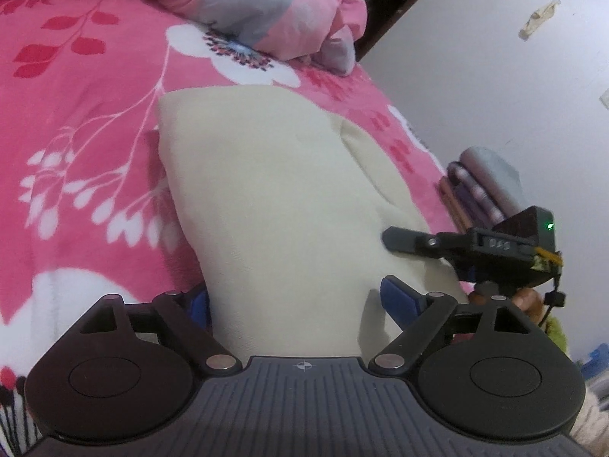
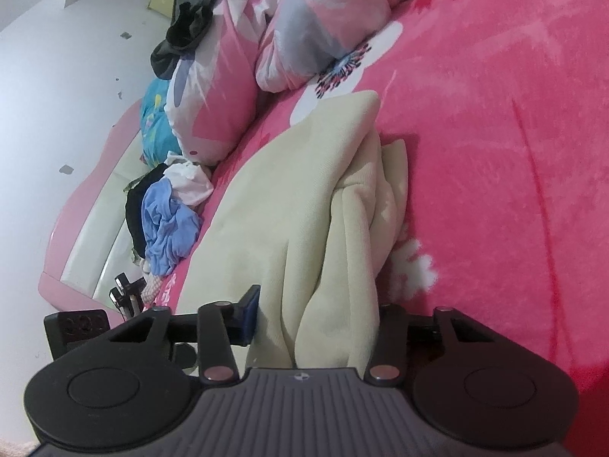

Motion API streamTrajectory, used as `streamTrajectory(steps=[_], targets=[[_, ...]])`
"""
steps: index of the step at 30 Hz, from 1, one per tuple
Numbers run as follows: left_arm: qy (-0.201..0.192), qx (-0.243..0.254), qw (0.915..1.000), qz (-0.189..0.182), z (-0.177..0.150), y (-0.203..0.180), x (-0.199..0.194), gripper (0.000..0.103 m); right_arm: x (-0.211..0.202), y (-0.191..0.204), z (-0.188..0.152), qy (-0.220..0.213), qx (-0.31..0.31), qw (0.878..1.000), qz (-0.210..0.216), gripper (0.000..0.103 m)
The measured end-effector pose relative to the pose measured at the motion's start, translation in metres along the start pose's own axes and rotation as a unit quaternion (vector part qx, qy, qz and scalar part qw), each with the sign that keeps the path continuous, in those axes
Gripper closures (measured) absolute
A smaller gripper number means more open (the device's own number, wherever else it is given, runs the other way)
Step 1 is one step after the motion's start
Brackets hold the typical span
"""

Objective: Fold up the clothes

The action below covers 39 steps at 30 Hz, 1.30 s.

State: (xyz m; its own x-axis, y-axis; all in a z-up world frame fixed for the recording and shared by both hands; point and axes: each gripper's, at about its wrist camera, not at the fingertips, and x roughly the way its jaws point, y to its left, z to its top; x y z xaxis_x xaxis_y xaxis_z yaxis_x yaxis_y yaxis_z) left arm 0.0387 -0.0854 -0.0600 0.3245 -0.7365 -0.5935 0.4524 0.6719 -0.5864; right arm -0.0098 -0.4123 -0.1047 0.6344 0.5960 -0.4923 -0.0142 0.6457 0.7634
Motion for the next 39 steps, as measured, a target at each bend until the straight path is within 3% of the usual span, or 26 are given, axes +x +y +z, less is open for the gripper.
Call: streamTrajectory(steps=[8,15,23,32,39], targets=[[-0.013,0.009,0.9995,-0.027,0.005,-0.021,-0.011,0.018,-0.013,0.025,0.009,-0.015,-0.030,0.999,-0.018,0.062],[-0.011,0.026,0.9985,-0.048,0.013,-0.049,0.004,0.019,-0.043,0.030,0.019,-0.038,-0.053,0.998,-0.023,0.063],[0.008,0.066,0.9940,-0.087,0.027,-0.099,0.058,0.020,-0.103,0.015,0.038,-0.087,-0.060,0.992,-0.065,0.063],[0.053,0.091,0.9856,-0.133,0.029,-0.151,0.144,0.021,-0.171,-0.024,0.056,-0.136,-0.070,0.977,-0.152,0.063],[0.082,0.125,0.9806,-0.127,0.012,-0.160,0.179,0.021,-0.175,-0.053,0.042,-0.141,-0.073,0.967,-0.199,0.063]])
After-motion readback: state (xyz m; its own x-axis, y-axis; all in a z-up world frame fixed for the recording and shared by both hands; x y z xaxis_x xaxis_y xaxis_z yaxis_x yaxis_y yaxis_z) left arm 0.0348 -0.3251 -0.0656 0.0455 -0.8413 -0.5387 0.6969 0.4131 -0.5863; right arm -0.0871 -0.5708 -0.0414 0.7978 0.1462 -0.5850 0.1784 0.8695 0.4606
